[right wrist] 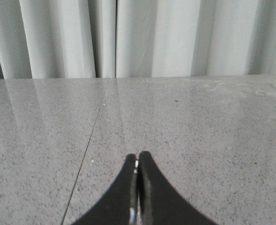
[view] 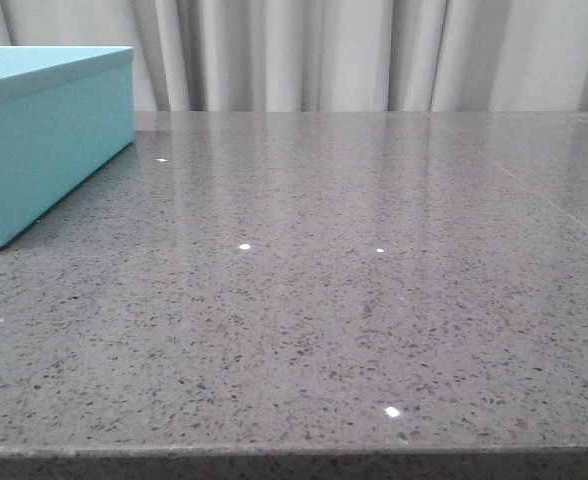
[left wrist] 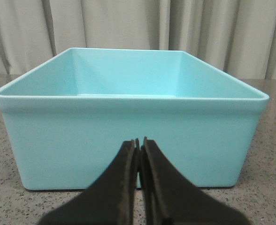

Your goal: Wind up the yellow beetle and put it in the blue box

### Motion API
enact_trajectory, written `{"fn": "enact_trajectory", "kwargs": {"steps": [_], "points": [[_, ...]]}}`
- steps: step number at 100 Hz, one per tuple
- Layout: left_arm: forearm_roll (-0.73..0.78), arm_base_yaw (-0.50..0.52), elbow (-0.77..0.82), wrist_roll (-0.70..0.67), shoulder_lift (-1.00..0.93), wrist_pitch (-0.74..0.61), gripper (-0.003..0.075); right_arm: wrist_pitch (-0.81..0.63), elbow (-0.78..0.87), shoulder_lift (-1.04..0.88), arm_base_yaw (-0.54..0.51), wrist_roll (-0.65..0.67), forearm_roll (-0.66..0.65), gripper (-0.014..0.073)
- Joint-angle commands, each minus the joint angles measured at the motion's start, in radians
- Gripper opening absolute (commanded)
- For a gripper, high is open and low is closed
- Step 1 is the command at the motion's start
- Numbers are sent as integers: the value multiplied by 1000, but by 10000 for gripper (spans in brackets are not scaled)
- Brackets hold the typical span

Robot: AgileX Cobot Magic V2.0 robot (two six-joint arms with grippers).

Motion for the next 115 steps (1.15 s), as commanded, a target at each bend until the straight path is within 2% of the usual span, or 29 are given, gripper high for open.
{"fn": "enact_trajectory", "kwargs": {"steps": [1, 17, 34, 115], "points": [[-7, 3, 22, -7, -33, -73, -19, -120, 25, -17, -20, -17, 1, -69], [-7, 3, 22, -7, -33, -73, -19, -152, 97, -69, -40, -17, 1, -69], [-7, 3, 22, -7, -33, -73, -19, -107, 96, -144, -40, -17, -19, -69], [-7, 3, 22, -7, -33, -73, -18, -100, 96, -141, -39, -17, -19, -69]]}}
